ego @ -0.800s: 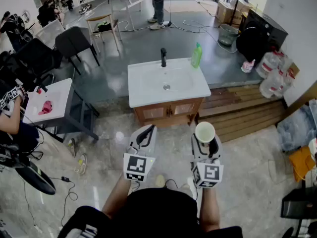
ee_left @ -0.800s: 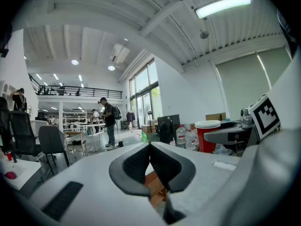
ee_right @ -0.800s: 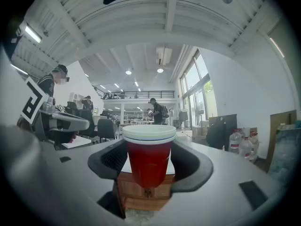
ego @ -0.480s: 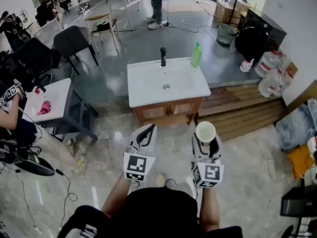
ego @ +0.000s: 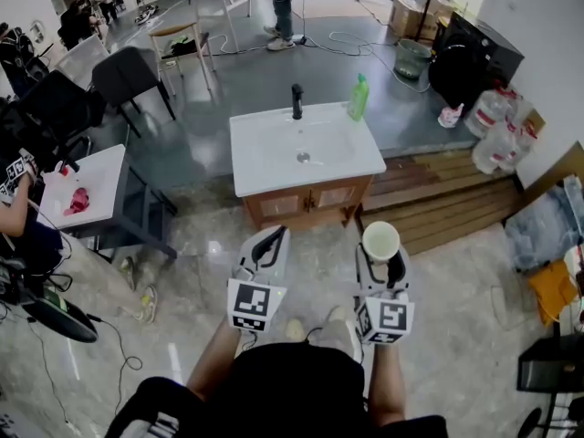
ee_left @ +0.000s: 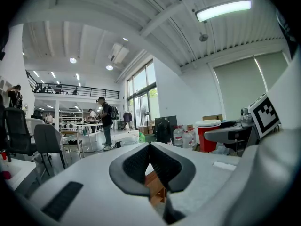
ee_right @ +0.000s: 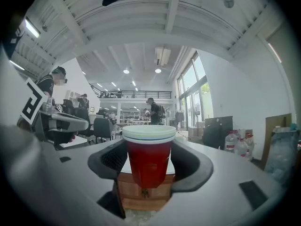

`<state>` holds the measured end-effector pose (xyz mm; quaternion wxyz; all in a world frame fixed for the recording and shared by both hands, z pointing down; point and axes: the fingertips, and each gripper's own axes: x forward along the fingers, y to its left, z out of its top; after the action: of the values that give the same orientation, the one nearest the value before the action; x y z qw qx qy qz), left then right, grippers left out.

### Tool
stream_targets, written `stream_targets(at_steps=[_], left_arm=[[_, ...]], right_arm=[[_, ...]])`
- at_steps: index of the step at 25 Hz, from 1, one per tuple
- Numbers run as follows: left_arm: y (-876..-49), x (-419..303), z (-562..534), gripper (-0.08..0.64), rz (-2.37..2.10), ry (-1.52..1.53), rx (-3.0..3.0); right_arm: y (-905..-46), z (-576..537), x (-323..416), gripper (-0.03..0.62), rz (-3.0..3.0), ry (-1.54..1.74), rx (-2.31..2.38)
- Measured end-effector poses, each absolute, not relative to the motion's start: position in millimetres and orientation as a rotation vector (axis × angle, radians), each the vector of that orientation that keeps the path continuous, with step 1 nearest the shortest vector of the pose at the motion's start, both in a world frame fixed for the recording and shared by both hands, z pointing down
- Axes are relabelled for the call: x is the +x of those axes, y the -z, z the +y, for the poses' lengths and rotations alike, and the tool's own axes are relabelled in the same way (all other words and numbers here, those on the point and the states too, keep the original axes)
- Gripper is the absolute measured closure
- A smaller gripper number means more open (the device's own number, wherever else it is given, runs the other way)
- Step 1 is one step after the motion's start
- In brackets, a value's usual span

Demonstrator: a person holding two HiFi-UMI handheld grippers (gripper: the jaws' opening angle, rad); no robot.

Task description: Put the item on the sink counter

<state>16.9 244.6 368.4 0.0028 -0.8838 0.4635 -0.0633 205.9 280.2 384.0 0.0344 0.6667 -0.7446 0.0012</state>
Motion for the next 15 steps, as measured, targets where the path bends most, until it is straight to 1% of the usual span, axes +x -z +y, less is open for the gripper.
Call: stream_targets(at_steps=[15], left_arm=[[-375.1, 33.2, 211.3, 0.558, 1.451, 0.214, -2.769]], right_arm=[[-391.1, 249.5, 222.6, 0.306, -2.296, -0.024, 2.053]])
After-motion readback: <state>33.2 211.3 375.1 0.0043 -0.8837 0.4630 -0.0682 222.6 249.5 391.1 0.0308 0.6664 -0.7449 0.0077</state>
